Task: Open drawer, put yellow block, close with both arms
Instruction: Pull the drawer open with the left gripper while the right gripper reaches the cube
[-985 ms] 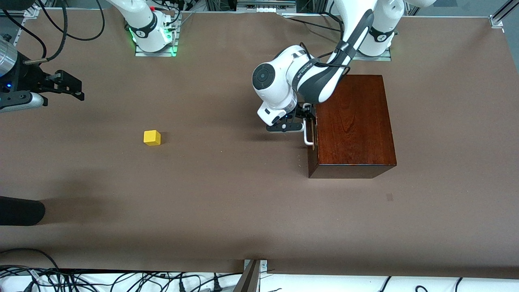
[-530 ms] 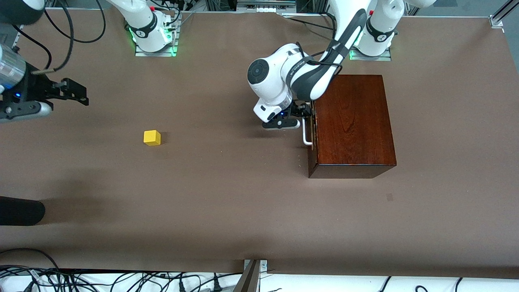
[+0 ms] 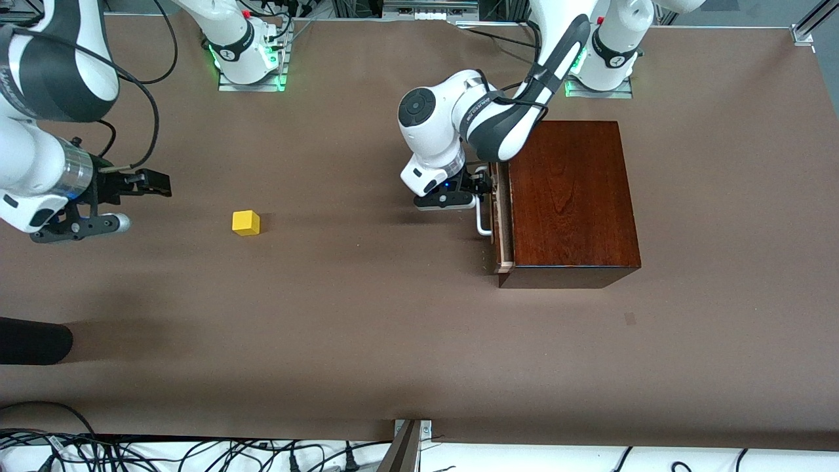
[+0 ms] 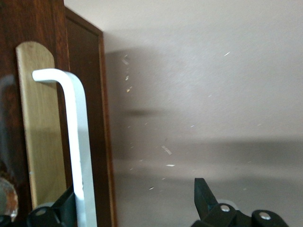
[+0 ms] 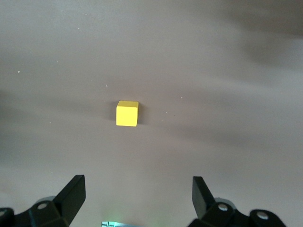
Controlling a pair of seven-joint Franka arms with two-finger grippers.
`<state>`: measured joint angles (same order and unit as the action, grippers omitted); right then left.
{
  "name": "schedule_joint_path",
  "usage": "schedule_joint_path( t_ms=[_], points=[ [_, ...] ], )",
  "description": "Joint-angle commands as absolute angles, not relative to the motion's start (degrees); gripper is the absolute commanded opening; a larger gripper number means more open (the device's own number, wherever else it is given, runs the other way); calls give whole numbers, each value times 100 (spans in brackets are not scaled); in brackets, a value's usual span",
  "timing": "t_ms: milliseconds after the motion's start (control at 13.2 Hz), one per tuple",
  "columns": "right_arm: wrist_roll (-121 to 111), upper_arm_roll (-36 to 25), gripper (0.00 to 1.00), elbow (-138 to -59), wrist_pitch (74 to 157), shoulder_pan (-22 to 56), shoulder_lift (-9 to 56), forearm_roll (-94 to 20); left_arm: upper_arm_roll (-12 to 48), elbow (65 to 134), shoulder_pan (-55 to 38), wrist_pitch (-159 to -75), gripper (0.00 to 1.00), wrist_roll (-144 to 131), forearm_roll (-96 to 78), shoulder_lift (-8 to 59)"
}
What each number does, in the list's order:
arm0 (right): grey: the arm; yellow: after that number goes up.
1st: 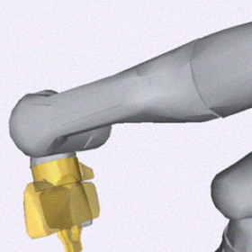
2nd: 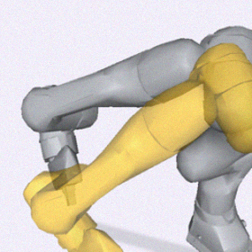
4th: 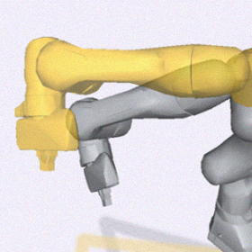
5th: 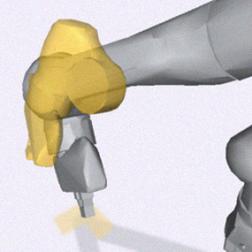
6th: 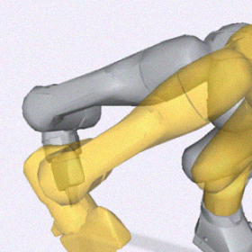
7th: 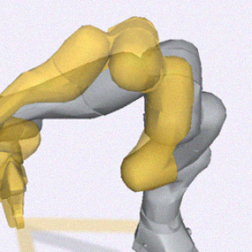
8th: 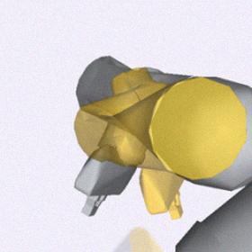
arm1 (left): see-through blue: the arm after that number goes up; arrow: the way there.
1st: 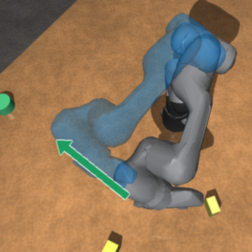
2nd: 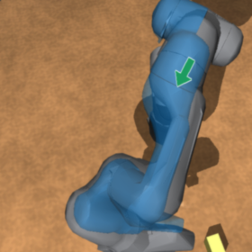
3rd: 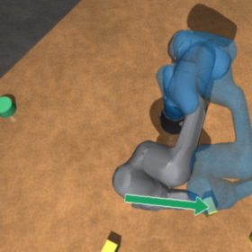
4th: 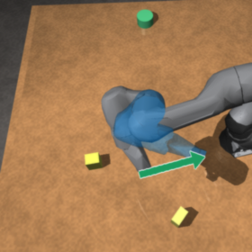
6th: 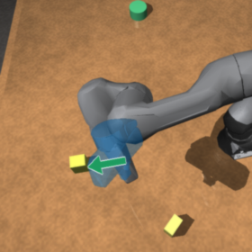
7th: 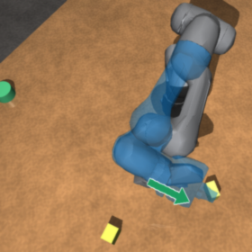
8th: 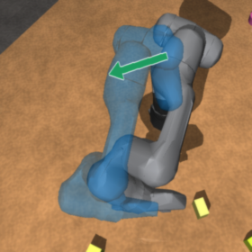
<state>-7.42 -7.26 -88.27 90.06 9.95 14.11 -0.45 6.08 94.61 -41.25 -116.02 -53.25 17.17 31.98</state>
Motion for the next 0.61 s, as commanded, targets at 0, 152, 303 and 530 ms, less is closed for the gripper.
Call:
schedule_joint_path(
  t_ms=[0, 152, 303, 530],
  points=[
    [-809, -703, 100, -8954, 9359, 1020, 1582, -61, 615, 9326, -4253, -11970, 100, -5440, 1732, 3287],
    [-782, -694, 100, -9428, 9876, 1020, 1582, -105, 624, 9002, -4324, -11971, 100, -5668, 1583, 3506],
    [-738, -686, 100, -10017, 10657, 1020, 1634, -254, 615, 8650, -4525, -11971, 100, -6001, 1371, 3743],
    [-729, -651, 100, -10799, 11678, 1037, 1696, -526, 615, 8587, -4588, -11971, 100, -6144, 1354, 3823]
  ],
)
